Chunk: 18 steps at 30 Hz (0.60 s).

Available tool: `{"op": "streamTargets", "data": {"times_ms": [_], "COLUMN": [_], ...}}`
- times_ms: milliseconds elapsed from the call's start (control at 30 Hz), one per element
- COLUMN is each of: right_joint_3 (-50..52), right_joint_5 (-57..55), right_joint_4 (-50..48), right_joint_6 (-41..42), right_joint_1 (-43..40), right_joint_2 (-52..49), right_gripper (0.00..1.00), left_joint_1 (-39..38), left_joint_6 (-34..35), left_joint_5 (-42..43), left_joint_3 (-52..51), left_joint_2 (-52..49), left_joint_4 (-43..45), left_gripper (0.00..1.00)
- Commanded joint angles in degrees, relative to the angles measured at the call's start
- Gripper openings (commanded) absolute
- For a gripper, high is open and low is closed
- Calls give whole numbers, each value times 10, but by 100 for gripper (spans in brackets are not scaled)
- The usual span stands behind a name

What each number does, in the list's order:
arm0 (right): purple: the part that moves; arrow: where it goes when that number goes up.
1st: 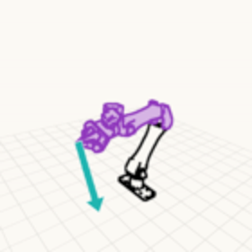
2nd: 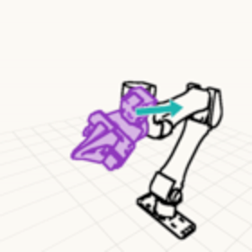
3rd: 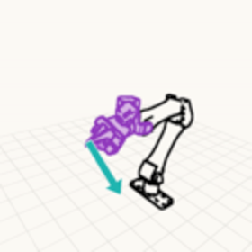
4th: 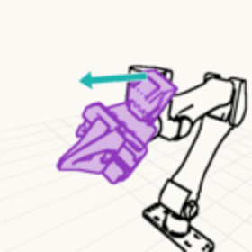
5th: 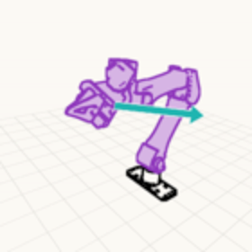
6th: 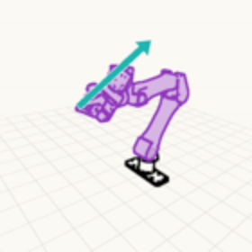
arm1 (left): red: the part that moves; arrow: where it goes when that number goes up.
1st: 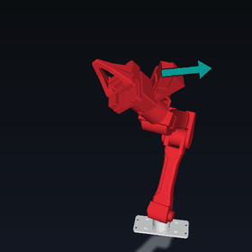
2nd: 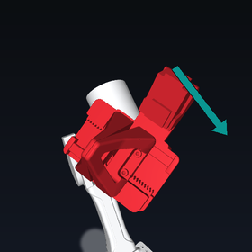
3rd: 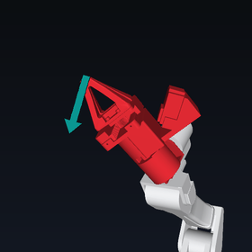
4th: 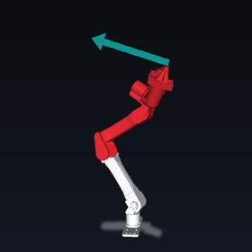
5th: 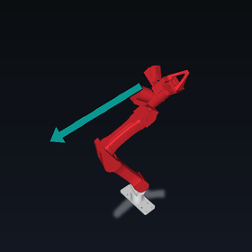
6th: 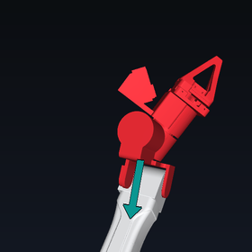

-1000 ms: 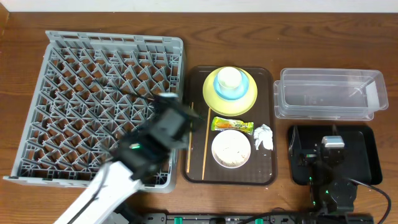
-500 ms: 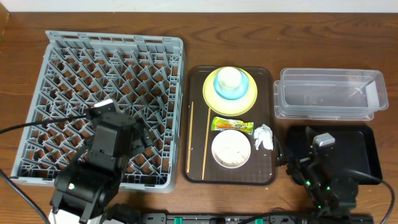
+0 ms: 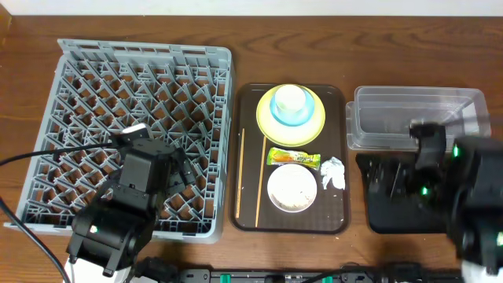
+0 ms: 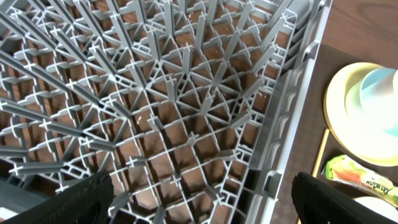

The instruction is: Sort waste into correct bins and load items into the dishwasher

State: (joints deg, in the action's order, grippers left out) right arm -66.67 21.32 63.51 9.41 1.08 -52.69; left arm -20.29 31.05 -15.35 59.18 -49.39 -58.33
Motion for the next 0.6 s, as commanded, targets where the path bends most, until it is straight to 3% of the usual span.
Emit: {"op": "streamTargets", "data": {"times_ms": [0,133,233,433,533,567], "right_joint_3": [-75,-94,-93,-84,-70,-65], "right_joint_5": [42,168,141,101,23,-8], "right_joint_4": [35,69,95,122,110,102], "right_joint_6": [-26,-26,-26,-16,17,35], "right_joint_1": [-7,-7,-7,31,78,94], "right_joint_2": [-84,-141,-181,-236,-249,-251], "right_gripper": [99,99,99,14,1,1], "left_joint_1": [3,3,3,3,3,3], "left_joint_6": [-8,-8,-8,-8,-8,-8], "left_joint_5": [-3,-3,-3,-3,-3,-3], "left_joint_3": [9,9,9,9,9,9], "left_joint_2": [0,0,0,0,0,0], "left_joint_4": [-2,-2,-2,-2,-2,-2], "left_gripper": [93,93,93,93,93,93]}}
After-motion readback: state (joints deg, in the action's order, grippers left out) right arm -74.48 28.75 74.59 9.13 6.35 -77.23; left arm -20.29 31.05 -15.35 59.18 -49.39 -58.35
